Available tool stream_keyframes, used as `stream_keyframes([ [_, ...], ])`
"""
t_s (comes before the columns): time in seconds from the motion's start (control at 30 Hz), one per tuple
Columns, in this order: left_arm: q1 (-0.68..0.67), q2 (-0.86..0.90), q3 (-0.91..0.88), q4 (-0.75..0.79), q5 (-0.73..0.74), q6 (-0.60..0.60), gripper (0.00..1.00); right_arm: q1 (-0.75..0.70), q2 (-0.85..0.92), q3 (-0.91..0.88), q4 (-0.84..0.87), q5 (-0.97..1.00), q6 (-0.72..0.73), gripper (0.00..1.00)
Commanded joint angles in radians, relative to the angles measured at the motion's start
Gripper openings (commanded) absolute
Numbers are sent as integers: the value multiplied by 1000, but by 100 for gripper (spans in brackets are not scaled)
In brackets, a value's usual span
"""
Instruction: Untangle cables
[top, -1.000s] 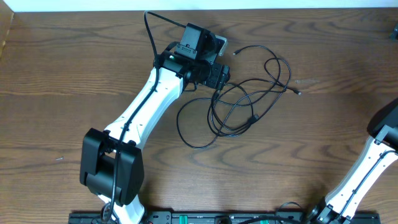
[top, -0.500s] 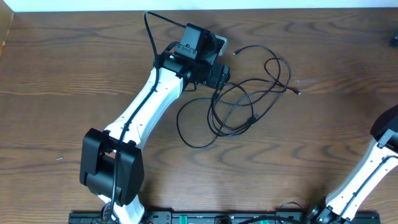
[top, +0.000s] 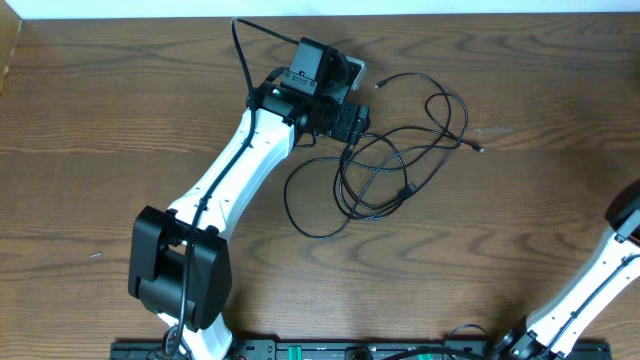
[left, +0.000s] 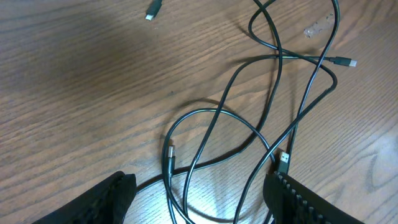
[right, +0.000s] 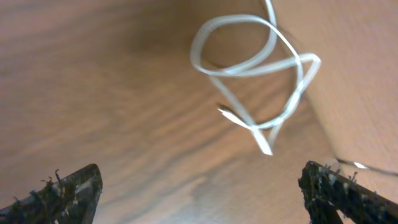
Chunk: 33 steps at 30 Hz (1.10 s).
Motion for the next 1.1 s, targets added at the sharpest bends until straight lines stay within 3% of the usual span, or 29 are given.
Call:
stream_keyframes([
  [0.0, 3, -8, 11, 1, -13, 6, 72, -43, -25, -48, 62, 29, -6, 97],
  [0.17, 3, -8, 11, 1, -13, 6, 72, -85, -24, -125, 158, -55, 34, 93],
  [0.33, 3, -8, 11, 1, -13, 5, 72, -95, -24, -238, 258, -123, 43, 76],
  [0.37, 3, -8, 11, 1, -13, 5, 72, -95, -24, -267, 286, -124, 45, 72],
  [0.53, 3, -8, 11, 1, -13, 2, 72, -91, -24, -348, 373, -124, 128, 24],
  [0.57, 3, -8, 11, 1, -13, 2, 72, -89, -24, -348, 377, -123, 147, 19],
  [0.67, 3, -8, 11, 1, -13, -2, 72, -84, -24, -347, 397, -123, 175, 18],
  [0.8, 3, -8, 11, 1, -13, -2, 72, -84, -24, -347, 409, -123, 206, 32],
  [1.07, 3, -8, 11, 1, -13, -2, 72, -81, -20, -348, 463, -138, 239, 19],
])
